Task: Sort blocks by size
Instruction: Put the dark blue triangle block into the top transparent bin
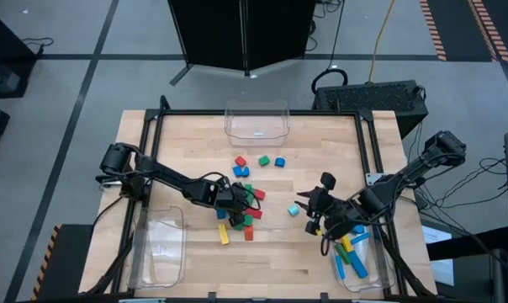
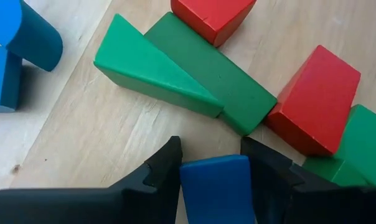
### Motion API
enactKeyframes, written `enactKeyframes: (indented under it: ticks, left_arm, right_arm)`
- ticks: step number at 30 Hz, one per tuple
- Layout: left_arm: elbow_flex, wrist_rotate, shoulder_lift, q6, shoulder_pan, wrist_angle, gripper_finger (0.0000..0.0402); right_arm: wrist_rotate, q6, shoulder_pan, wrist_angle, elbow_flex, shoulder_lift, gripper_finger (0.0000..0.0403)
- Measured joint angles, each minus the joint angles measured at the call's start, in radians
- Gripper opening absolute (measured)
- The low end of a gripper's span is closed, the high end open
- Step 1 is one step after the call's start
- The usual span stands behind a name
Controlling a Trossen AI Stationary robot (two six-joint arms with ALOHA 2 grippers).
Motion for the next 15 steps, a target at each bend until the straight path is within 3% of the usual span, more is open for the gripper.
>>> enactKeyframes:
  ticks: [15]
  left_arm:
    - [-0.006, 0.032, -0.052, 0.061, 0.019, -0.022, 0.0143]
  right_arm:
    - [-0.014, 0.039, -0.064, 0.125, -0.148, 0.000, 0.0105]
